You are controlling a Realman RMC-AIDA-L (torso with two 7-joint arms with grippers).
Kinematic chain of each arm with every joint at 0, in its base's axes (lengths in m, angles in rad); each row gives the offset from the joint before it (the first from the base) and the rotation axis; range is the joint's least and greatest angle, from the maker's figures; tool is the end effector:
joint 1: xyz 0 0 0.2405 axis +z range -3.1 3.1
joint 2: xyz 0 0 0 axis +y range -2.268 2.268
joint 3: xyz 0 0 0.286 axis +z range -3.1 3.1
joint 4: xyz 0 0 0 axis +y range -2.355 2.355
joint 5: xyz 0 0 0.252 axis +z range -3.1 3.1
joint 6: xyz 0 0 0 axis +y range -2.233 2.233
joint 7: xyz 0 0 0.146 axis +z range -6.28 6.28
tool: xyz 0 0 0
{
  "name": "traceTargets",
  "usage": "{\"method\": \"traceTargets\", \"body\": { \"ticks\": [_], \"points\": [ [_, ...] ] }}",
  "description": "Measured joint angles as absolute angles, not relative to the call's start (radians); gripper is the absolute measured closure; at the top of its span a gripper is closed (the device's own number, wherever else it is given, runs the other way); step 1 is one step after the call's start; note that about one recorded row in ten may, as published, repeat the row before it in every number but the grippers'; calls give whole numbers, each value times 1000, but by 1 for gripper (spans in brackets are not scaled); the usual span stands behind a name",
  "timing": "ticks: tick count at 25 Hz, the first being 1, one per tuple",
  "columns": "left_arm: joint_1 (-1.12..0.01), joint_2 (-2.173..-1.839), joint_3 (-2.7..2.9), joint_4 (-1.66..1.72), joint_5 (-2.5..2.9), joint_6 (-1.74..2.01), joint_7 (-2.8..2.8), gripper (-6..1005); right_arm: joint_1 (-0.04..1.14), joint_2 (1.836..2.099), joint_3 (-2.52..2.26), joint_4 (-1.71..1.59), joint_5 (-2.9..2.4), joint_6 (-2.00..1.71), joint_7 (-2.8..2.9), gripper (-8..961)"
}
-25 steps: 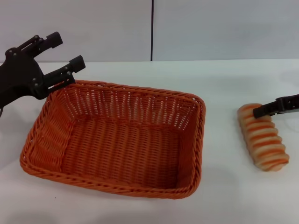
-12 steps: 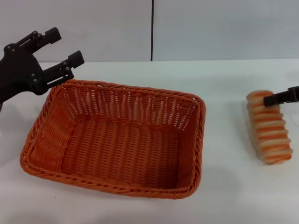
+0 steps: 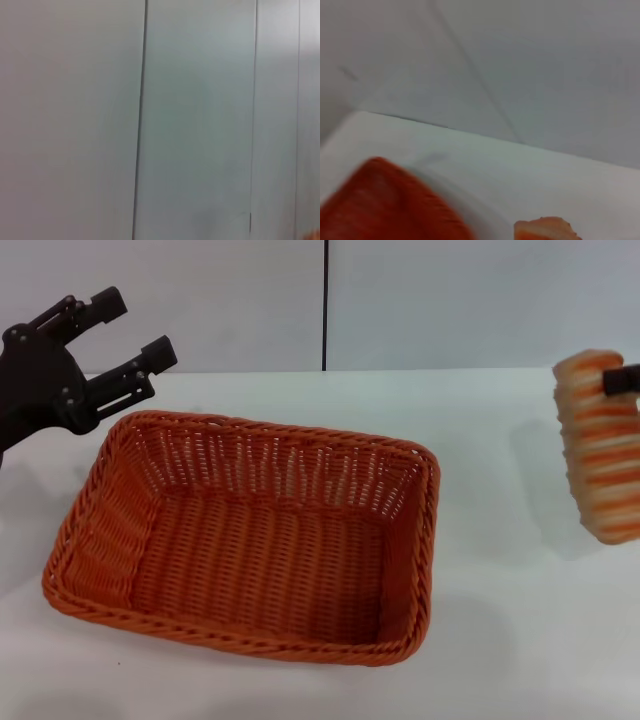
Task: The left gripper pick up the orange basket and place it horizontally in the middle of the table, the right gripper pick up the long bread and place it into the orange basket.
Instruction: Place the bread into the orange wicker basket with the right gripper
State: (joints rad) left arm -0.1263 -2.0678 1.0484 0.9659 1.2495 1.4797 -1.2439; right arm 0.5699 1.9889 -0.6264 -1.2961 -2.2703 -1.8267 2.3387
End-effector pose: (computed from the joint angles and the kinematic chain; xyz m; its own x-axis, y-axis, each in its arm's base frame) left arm -0.3138 0.3227 0.0523 0.6493 0.0023 0.7605 0.4737 -0.7836 -0.4021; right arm 0.2562 0.3951 0.1422 0.5947 -0.7269 -0.3433 -0.8026 -0.5619 -0.2004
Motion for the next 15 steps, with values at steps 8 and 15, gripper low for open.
{"method": "traceTargets", "body": {
  "ticks": [8,15],
  "points": [
    [-116,-2069,1053,957,1249,1483,-1233,189,604,1993,-738,-1258,-2016,-1911,2232,756],
    [-116,-2071,1069,951,1246,1484,-1232,189,738,1998,-770,-1057,-1976,-1883,2040,799]
  ]
}}
